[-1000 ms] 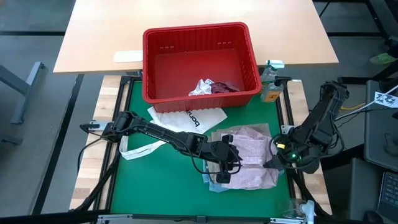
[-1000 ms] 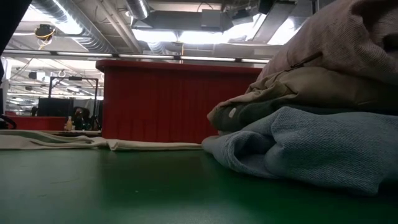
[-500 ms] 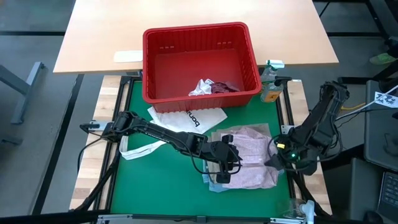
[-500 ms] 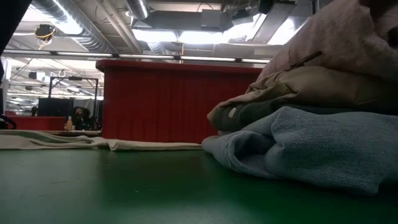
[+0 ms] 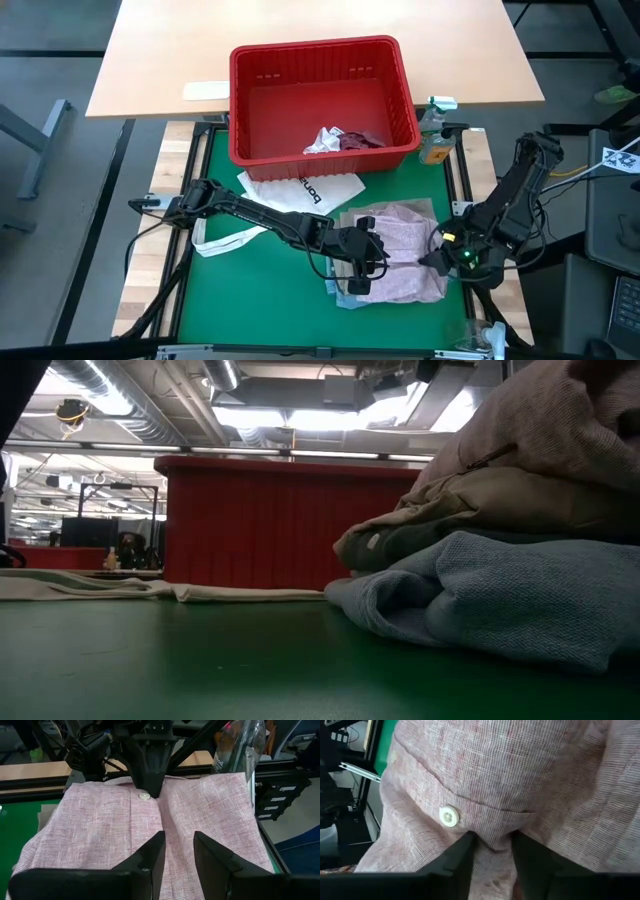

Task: Fold laundry
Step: Fold the pink shirt

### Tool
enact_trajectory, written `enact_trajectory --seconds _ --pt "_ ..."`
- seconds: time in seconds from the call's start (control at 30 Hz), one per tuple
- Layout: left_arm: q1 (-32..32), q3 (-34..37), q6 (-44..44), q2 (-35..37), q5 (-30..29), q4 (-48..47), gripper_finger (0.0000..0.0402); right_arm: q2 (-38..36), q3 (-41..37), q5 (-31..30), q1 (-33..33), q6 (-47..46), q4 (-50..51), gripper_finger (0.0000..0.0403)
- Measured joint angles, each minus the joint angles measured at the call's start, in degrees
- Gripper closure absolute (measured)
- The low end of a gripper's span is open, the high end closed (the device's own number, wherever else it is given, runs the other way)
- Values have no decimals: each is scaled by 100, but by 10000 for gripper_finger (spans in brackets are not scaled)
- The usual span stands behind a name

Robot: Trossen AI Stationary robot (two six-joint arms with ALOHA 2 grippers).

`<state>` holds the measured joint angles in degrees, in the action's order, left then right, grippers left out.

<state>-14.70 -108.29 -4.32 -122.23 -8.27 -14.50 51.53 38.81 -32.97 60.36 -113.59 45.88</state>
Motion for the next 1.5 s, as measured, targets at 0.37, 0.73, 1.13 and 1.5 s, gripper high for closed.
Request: enact_trajectory --seconds 0.37,0.73,1.13,1.5 --pt "-34 0 0 -2 -2 -1 305 -146 0 -437 0 422 -256 379" --pt "-249 0 -313 -2 0 186 305 -773 981 109 0 1013 831 387" --pt "-459 4 -302 -606 -208 909 305 -556 1363 1880 0 871 2228 387" --pt "-387 0 -304 -988 -271 830 305 35 1322 2507 0 718 2753 373"
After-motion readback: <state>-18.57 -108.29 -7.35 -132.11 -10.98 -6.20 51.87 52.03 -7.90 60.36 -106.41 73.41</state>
